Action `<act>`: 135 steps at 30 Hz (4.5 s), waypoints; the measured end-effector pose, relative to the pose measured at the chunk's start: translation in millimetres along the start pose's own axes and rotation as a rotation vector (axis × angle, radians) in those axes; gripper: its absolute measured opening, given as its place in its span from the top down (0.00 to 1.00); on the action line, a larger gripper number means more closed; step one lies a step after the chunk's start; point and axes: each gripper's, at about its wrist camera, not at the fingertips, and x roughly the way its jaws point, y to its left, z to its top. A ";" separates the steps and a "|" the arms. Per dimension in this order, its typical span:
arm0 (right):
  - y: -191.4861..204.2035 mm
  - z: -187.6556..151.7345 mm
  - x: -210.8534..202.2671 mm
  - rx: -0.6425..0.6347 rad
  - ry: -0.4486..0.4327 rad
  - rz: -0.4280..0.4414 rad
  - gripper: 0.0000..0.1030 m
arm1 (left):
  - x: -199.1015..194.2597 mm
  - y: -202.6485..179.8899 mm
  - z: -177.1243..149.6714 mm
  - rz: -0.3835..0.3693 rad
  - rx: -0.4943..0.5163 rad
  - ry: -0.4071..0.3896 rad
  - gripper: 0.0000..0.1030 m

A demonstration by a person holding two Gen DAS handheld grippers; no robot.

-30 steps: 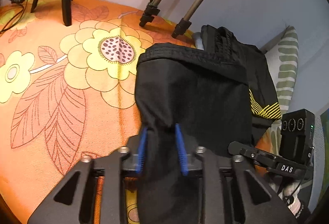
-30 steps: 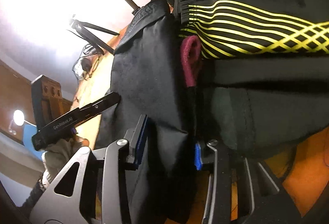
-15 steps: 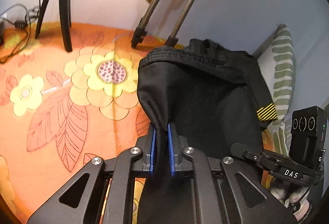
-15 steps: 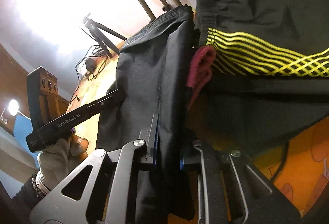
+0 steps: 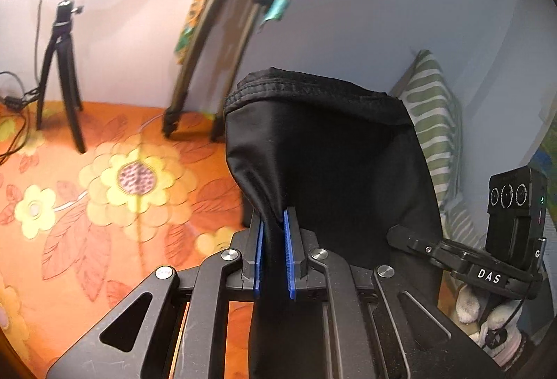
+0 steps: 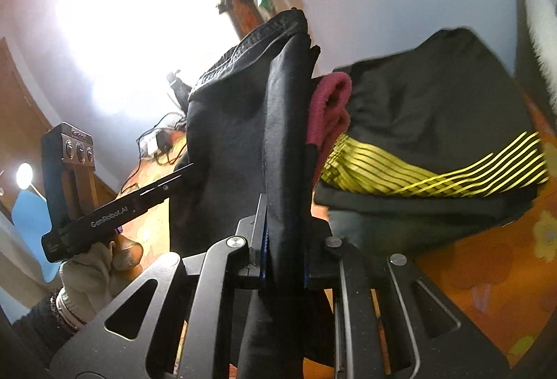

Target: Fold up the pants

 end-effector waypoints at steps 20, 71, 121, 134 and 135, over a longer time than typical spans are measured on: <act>-71.8 88.3 -31.4 -0.084 -0.015 -0.163 0.86 | 92.6 -69.5 64.6 -0.015 0.090 -0.022 0.91; 13.7 6.6 -94.7 -0.111 -0.161 -0.455 0.34 | -38.8 -83.4 1.6 0.129 0.222 -0.020 0.62; 60.3 -81.2 -87.9 -0.102 -0.243 -0.510 0.00 | -98.1 -65.2 -86.1 0.234 0.261 -0.052 0.32; 62.0 -82.0 -89.3 -0.095 -0.244 -0.508 0.00 | -99.1 -67.3 -85.8 0.236 0.264 -0.060 0.32; 62.3 -82.1 -89.5 -0.096 -0.243 -0.508 0.00 | -99.1 -67.4 -85.9 0.236 0.265 -0.059 0.32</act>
